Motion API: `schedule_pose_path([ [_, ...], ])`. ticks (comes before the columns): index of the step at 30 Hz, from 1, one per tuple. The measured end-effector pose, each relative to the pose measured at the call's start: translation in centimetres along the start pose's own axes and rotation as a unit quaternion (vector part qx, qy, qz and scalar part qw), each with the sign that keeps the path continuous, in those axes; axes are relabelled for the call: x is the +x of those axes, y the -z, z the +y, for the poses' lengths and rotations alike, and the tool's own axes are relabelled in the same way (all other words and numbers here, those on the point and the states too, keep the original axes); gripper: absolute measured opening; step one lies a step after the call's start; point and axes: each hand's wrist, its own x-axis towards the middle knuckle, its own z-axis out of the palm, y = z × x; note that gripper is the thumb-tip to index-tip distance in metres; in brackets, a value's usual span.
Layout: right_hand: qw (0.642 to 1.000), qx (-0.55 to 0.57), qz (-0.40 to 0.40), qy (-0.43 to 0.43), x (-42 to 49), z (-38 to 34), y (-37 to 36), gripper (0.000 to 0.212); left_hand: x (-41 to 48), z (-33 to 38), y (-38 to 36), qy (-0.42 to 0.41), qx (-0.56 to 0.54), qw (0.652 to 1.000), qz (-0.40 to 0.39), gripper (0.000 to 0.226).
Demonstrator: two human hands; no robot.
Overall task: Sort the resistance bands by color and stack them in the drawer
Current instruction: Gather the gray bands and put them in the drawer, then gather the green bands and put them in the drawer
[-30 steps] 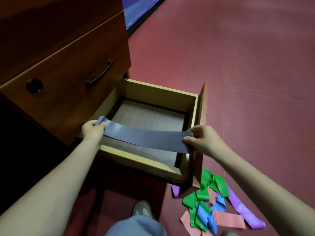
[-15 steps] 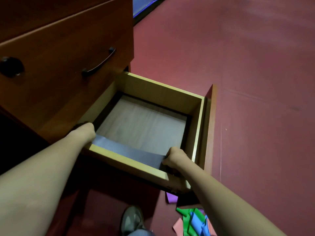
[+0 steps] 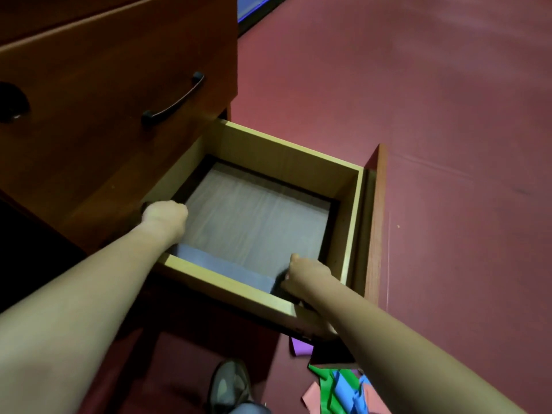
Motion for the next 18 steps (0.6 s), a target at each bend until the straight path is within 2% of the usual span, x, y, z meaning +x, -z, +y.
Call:
schedule_pose_path([
  [1,0.999,-0.007,0.032,0.026,-0.8,0.0,1.0,0.038,-0.5,1.0,0.9,-0.029,-0.006,0.999,0.017,0.032],
  [4,0.983,-0.029,0.145,0.109,-4.1,1.1,4.2,0.032,-3.8,5.1,5.1,-0.103,-0.180,0.973,0.101,0.025],
  [6,0.962,-0.036,0.228,0.144,-6.3,2.7,6.1,0.028,-5.9,7.6,7.9,-0.170,-0.272,0.934,0.159,0.025],
  [9,0.917,0.029,0.357,0.174,-10.3,7.4,7.6,0.024,-9.7,12.3,11.7,-0.274,-0.379,0.868,0.167,0.026],
  [11,0.891,0.070,0.414,0.171,-12.4,11.3,7.1,0.021,-12.0,16.2,12.9,-0.326,-0.436,0.825,0.152,0.027],
  [13,0.890,0.111,0.422,0.130,-13.5,15.7,5.5,0.022,-14.2,20.8,13.1,-0.358,-0.491,0.782,0.140,0.027],
  [15,0.900,0.164,0.396,0.084,-13.5,19.0,3.0,0.018,-16.2,24.5,12.4,-0.377,-0.529,0.753,0.109,0.028],
  [18,0.913,0.219,0.344,0.019,-13.2,23.7,-1.5,0.013,-18.9,30.2,9.9,-0.384,-0.562,0.733,-0.018,0.019],
])
